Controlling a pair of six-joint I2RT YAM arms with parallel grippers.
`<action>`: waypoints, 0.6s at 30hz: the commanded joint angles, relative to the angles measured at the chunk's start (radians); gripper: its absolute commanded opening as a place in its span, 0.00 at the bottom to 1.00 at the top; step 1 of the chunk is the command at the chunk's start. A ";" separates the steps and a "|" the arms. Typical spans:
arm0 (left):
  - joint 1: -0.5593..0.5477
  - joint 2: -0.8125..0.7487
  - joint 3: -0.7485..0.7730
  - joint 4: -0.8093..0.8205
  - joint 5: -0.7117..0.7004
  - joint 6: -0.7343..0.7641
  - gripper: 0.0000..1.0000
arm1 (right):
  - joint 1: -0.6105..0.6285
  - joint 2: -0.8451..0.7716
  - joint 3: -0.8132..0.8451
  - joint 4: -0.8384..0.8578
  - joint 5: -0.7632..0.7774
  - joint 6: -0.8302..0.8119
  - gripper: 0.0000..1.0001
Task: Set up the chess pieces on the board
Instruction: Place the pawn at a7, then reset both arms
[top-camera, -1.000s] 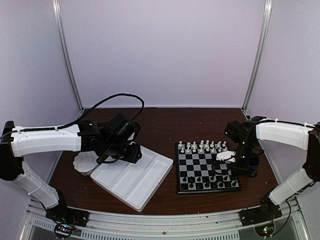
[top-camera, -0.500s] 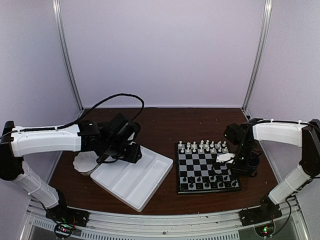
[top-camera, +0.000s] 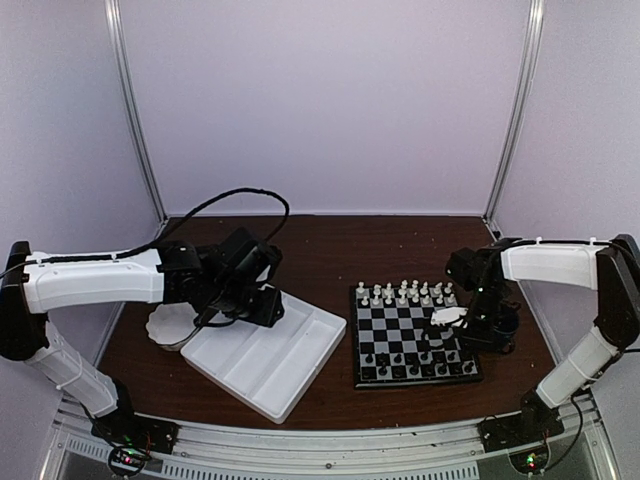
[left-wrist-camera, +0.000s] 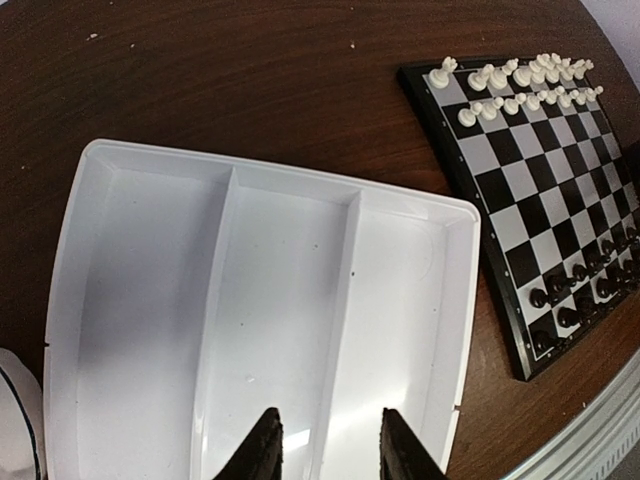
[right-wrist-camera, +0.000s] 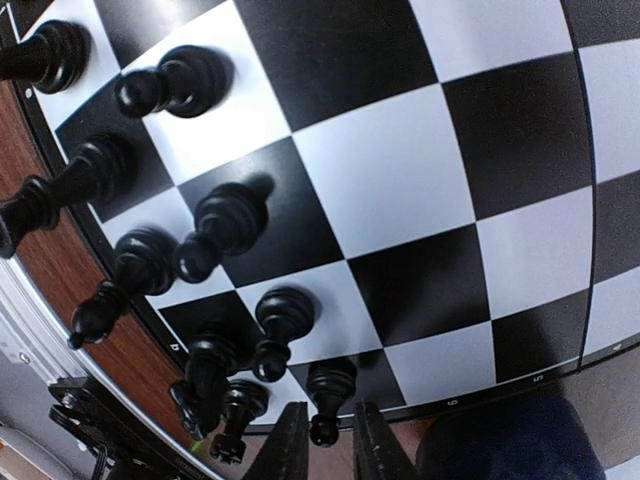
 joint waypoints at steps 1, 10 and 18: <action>-0.001 0.006 0.024 0.026 0.009 0.018 0.34 | -0.006 -0.014 0.006 -0.011 0.020 0.003 0.20; 0.000 0.007 0.076 -0.071 -0.069 0.096 0.42 | -0.010 -0.179 0.171 -0.136 -0.040 0.046 0.24; 0.038 -0.011 0.031 -0.059 -0.157 0.235 0.69 | -0.015 -0.412 0.176 0.211 0.028 0.223 0.94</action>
